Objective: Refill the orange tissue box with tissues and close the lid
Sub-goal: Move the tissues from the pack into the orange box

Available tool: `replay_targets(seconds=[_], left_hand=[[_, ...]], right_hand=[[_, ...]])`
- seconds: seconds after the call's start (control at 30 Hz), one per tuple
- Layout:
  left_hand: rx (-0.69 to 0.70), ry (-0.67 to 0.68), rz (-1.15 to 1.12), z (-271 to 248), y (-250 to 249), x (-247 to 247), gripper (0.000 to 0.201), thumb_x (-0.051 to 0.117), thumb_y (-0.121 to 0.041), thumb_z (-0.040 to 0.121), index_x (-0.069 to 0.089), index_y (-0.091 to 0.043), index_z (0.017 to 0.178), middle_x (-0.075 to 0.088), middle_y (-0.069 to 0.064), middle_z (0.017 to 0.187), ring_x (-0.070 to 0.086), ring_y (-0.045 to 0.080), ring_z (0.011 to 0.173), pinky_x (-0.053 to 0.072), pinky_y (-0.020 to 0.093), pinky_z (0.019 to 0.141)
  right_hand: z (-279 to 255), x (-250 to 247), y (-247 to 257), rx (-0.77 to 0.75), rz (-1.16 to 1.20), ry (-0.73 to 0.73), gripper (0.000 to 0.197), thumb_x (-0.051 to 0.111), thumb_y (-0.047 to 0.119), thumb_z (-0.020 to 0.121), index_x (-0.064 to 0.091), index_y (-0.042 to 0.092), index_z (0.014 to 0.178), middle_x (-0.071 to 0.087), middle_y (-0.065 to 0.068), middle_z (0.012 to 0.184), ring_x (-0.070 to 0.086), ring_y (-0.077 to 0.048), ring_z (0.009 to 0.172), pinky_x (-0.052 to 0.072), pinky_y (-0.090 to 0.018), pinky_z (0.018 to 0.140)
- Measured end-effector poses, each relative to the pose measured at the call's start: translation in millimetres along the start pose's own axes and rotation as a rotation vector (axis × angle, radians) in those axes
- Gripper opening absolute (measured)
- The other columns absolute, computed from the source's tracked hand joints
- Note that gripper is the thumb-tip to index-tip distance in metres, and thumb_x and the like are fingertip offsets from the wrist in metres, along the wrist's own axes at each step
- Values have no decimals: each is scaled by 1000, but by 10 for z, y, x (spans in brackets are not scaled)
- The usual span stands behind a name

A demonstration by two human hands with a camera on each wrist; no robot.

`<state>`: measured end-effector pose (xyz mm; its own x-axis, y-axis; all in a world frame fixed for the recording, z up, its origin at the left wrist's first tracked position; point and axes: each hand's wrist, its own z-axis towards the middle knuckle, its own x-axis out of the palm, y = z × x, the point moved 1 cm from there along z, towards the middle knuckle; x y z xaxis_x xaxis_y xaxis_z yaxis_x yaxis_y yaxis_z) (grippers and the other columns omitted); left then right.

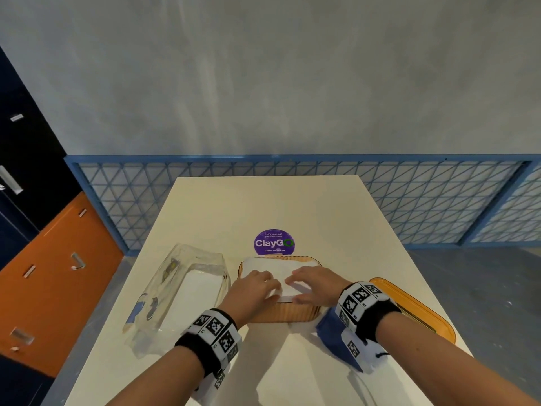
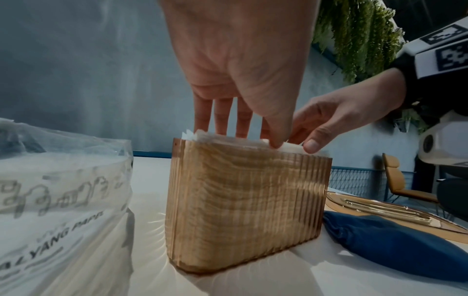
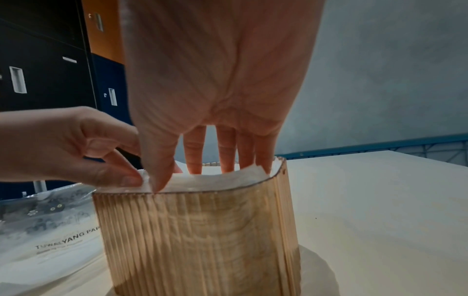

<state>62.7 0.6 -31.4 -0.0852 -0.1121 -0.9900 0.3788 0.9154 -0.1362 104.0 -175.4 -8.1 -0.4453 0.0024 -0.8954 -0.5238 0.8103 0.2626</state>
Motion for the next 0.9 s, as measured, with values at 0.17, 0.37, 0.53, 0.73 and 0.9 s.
replay_targets(seconds=[0.17, 0.37, 0.53, 0.73, 0.9], left_hand=[[2, -23, 28, 19, 0, 35, 33, 35, -31, 100, 53, -21, 126, 56, 1, 128, 51, 20, 115, 47, 32, 87], [0, -50, -106, 41, 50, 19, 30, 39, -29, 99, 58, -19, 120, 62, 0, 122, 58, 18, 109, 49, 31, 89], [-42, -72, -186, 44, 83, -18, 23, 43, -25, 98, 61, -16, 110, 66, 1, 112, 59, 18, 102, 48, 30, 85], [-111, -71, -232, 75, 77, -42, 22, 44, -22, 97, 61, -14, 109, 66, 3, 111, 59, 19, 100, 46, 29, 85], [-147, -56, -303, 59, 100, -17, 17, 50, -23, 95, 60, -12, 104, 65, 3, 109, 59, 19, 98, 46, 26, 81]], right_hand=[[3, 10, -20, 5, 21, 2, 48, 54, 38, 91, 45, 27, 137, 40, 3, 149, 36, -17, 137, 26, -30, 112], [-38, -4, -59, 7, 165, -11, 36, 46, 36, 96, 55, 26, 129, 44, 0, 147, 41, -15, 134, 28, -26, 109], [-55, -31, -53, 30, 216, -8, 33, 48, 34, 96, 59, 26, 126, 46, -1, 146, 49, -17, 126, 32, -26, 107], [-38, -12, -40, 56, 204, 0, 35, 51, 36, 93, 58, 26, 126, 46, -2, 146, 51, -19, 124, 34, -29, 106], [-1, 29, -17, 65, 177, -41, 32, 46, 29, 97, 60, 22, 125, 53, -2, 139, 49, -20, 125, 35, -29, 105]])
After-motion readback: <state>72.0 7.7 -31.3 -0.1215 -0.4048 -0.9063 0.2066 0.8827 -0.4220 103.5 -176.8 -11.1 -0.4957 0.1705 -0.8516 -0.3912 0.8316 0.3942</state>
